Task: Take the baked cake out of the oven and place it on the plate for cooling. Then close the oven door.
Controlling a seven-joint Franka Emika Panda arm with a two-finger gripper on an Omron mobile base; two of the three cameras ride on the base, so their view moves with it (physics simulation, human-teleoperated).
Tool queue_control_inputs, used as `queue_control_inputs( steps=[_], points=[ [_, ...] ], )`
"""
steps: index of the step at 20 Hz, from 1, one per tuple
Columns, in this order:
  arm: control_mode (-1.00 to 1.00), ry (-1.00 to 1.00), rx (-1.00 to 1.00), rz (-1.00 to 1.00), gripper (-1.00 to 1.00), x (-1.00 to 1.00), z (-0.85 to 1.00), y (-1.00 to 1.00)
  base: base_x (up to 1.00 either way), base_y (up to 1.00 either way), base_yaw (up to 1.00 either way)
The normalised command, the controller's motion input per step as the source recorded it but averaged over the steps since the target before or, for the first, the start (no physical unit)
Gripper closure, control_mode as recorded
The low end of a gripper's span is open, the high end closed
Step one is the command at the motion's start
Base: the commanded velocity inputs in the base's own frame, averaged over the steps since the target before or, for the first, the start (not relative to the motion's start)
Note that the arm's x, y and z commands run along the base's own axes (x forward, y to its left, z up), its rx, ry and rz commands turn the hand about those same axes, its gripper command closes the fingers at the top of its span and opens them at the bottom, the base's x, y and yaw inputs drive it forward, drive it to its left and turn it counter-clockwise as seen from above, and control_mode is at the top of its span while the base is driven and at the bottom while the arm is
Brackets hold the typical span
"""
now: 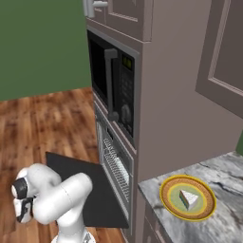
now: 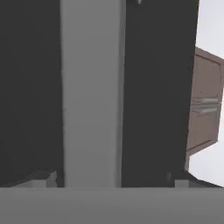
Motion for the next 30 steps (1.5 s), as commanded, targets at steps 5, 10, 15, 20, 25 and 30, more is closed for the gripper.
queue_control_inputs(
  steps=[5, 10, 15, 20, 25, 30],
  points=[
    [-1.0, -0.01, -0.08, -0.14, -1.0, 0.27, 0.0, -0.72, 0.0, 0.0, 0.0],
    [-1.0, 0.0, -0.01, -0.09, -1.0, 0.39, 0.05, -0.82, 0.0, 0.0, 0.0],
    [-1.0, 0.0, 0.0, -0.04, -1.0, 0.41, 0.15, -0.87, 0.0, 0.0, 0.0],
    [-1.0, 0.0, 0.0, 0.0, -1.0, 0.46, 0.29, -0.94, 0.0, 0.0, 0.0],
    [-1.0, 0.0, 0.08, 0.0, -1.0, 0.41, 0.36, -0.97, 0.0, 0.0, 0.0],
    [-1.0, 0.0, 0.16, 0.05, -1.0, 0.29, 0.22, -0.78, 0.0, 0.0, 0.0]
  ],
)
